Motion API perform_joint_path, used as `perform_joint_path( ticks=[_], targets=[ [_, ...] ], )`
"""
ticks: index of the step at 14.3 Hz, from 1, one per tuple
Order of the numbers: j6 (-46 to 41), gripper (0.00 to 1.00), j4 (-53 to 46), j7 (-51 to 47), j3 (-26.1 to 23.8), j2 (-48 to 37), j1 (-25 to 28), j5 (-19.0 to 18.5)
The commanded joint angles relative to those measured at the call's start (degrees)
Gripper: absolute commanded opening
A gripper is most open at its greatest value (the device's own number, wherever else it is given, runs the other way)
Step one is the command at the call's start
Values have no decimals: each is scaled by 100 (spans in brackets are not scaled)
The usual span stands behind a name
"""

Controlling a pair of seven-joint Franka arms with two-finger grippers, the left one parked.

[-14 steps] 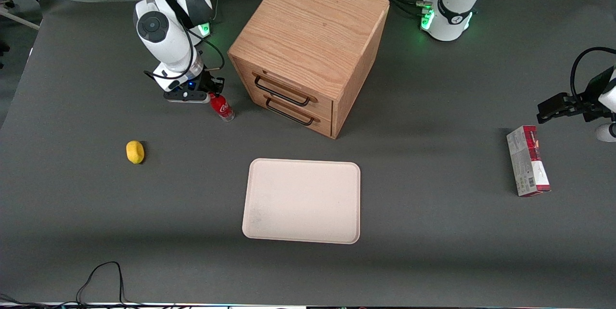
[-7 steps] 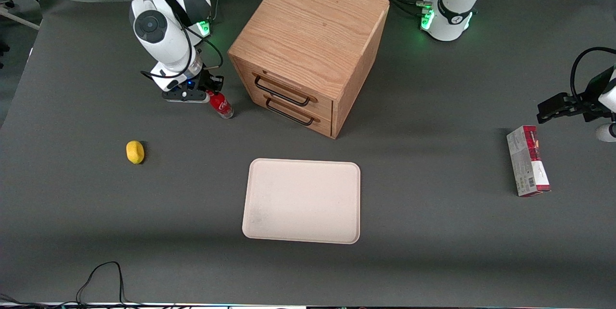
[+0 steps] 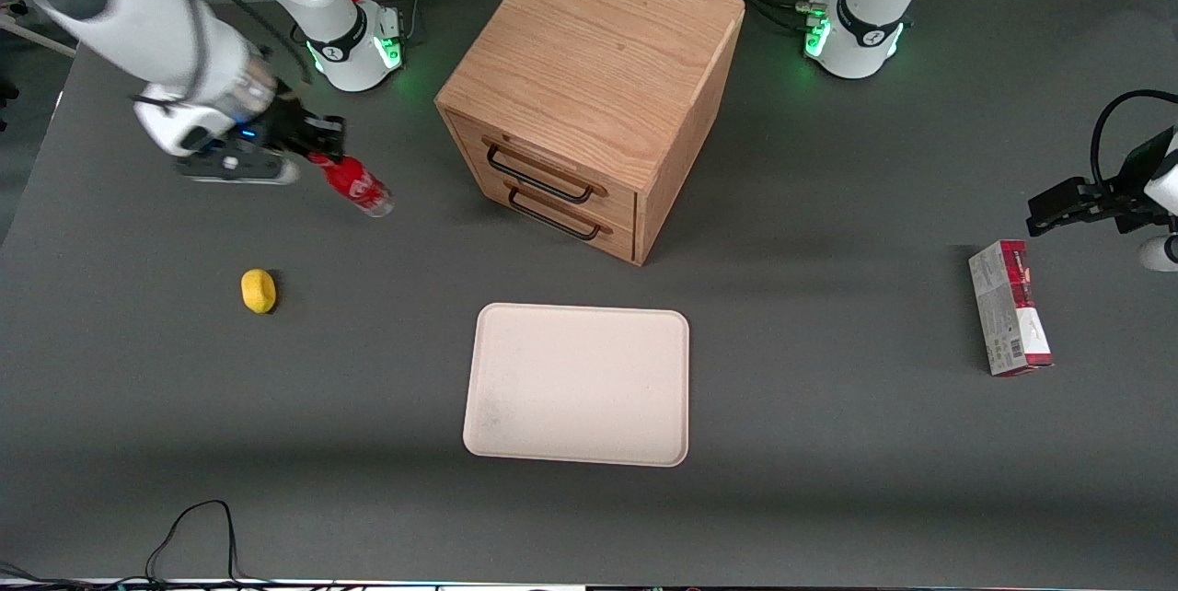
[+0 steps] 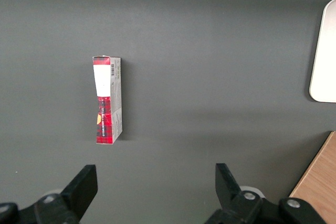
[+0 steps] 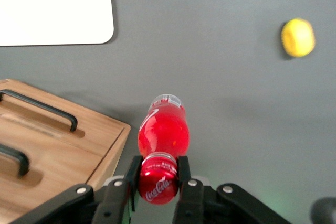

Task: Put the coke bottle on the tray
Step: 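Lift the bottle and pull it away from the cabinet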

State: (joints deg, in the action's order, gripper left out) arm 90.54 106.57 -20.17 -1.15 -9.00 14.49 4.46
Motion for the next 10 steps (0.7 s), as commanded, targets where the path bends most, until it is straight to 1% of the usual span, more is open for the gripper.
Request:
perform_joint_path(
  ticks=[1,3,4,10],
  targets=[
    [-1308,0,-2073,618,368,950,-51,-6],
    [-1539,0,-2753,672,449,1355,-104,-154],
    [-1601,0,-2938,672,449,1487,-122,-216],
    [-1645,0,-3325,593,457,1918,-166,-226]
  ],
)
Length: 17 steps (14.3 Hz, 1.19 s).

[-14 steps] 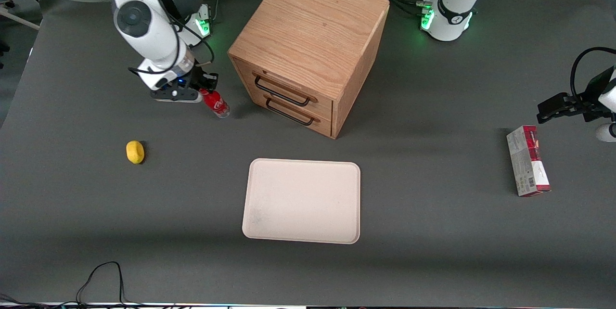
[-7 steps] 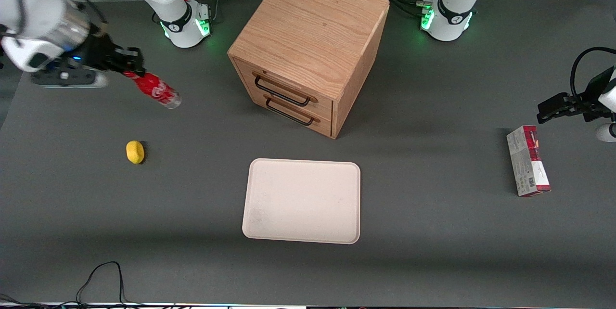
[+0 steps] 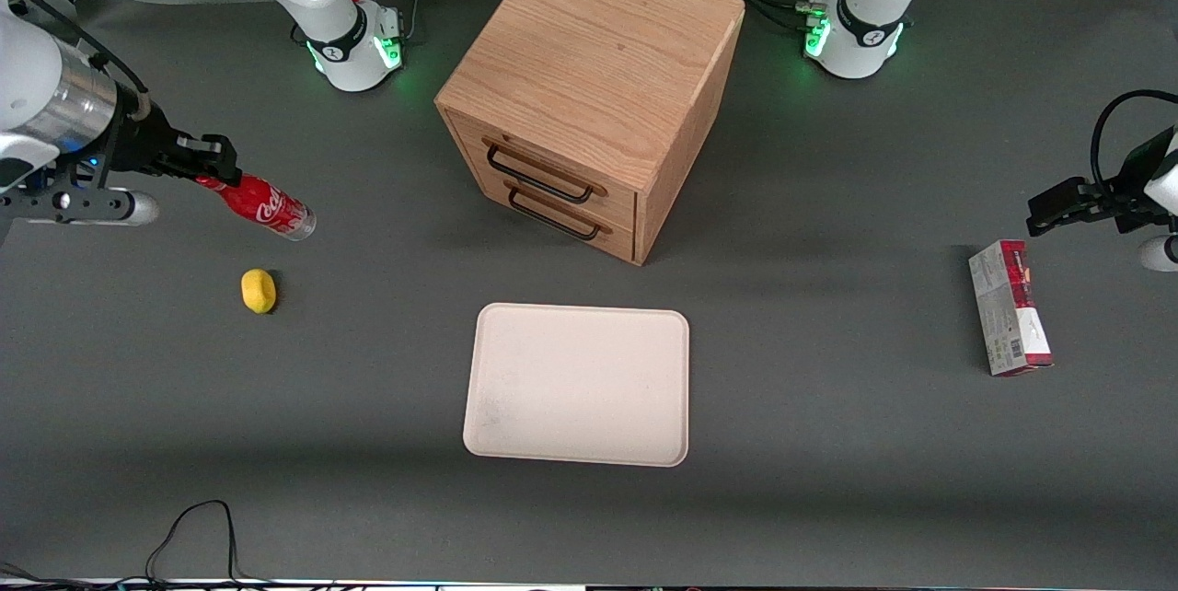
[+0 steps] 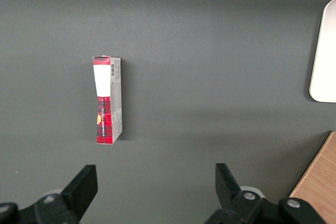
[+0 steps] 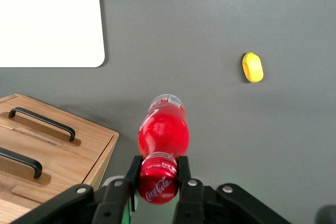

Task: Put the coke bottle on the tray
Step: 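Carry the bottle over the white tray and stand it upright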

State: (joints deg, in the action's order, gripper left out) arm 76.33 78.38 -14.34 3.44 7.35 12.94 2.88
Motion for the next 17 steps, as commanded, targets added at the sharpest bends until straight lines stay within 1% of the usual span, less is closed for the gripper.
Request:
perform_joint_path(
  ticks=[1,3,5,7,10,12,15,17],
  targets=[
    [-233,0,-751,-42,-10,545,-11,-59],
    [-224,0,-1558,-383,-37,1317,7,-33],
    [-224,0,-2577,-813,-89,2213,24,-7],
    [-67,0,-3159,-1349,-299,2909,16,-7],
    [907,0,-3320,-2227,-572,3333,51,-41],
    [1382,0,-3320,-2546,-573,3588,261,-77],
    [1770,0,-3320,-3029,-573,3939,577,-445],
    [2095,0,-3320,-3267,-564,4141,657,-499]
  ],
)
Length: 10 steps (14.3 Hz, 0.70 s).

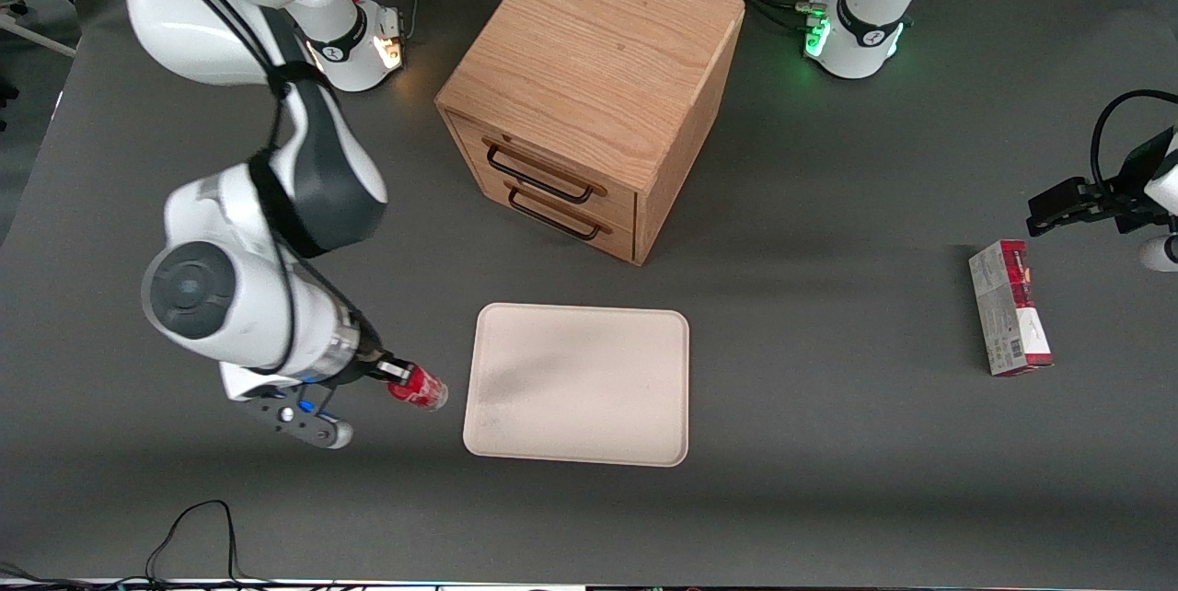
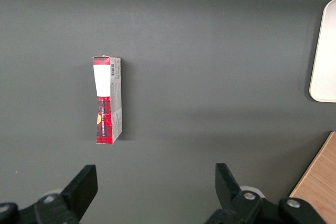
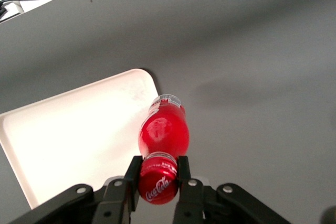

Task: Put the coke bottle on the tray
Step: 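Carry the bottle over the white tray and stand it upright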

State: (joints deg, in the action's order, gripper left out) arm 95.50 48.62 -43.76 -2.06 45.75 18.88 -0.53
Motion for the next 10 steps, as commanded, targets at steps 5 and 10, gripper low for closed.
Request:
perform_joint_path(
  ticks=[5,10],
  targets=[
    [707,0,-327,-1213,-40,742,362,-457],
    [918,0,-291,-1627,-49,883,485,-448]
  ],
)
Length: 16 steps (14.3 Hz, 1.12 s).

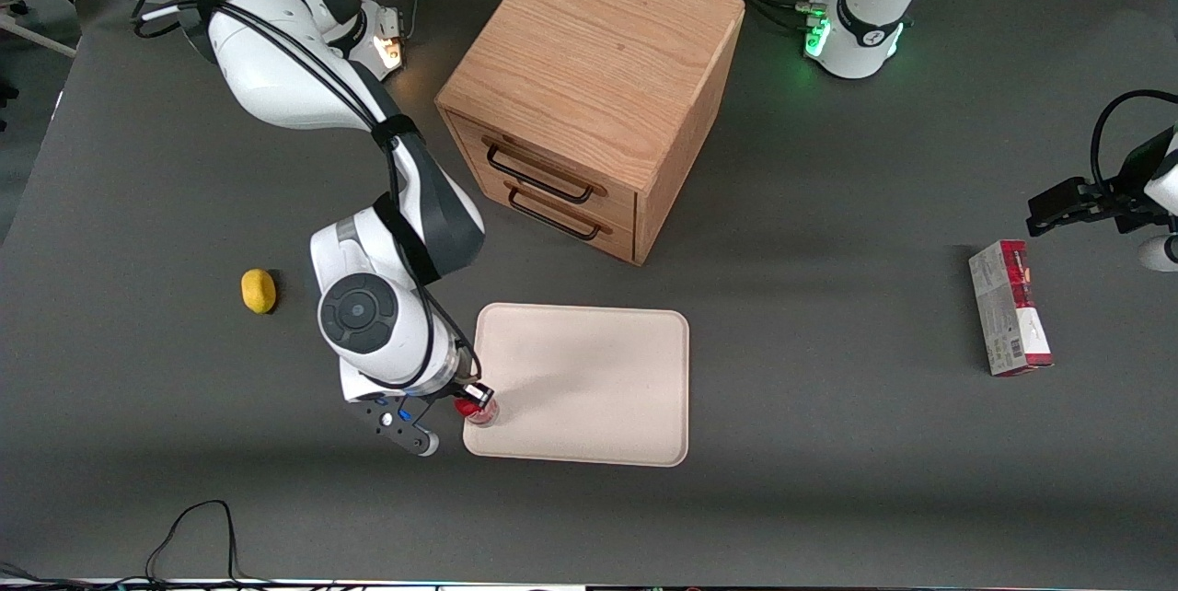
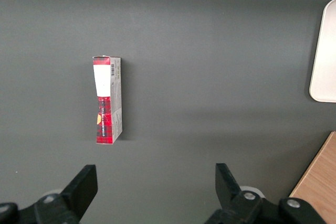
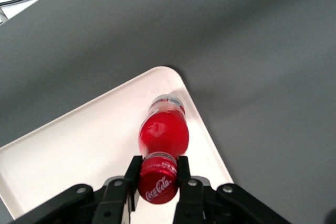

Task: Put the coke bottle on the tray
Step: 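Lower the bottle onto the tray corner and open the right gripper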

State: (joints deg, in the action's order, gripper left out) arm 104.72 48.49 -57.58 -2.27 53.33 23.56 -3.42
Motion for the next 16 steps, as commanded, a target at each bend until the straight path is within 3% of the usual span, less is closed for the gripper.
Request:
perform_joint_path(
  ticks=[1,6,7,8,16],
  targets=[
    [13,0,-270,-245,-27,151,17,-159],
    [154,0,-261,-219,-27,265,43,-168],
    [163,27,-261,-192,-27,265,43,-168],
    [172,99,-253,-166,-19,283,43,-176],
    [163,100,-182,-166,-10,213,17,-176]
  ],
)
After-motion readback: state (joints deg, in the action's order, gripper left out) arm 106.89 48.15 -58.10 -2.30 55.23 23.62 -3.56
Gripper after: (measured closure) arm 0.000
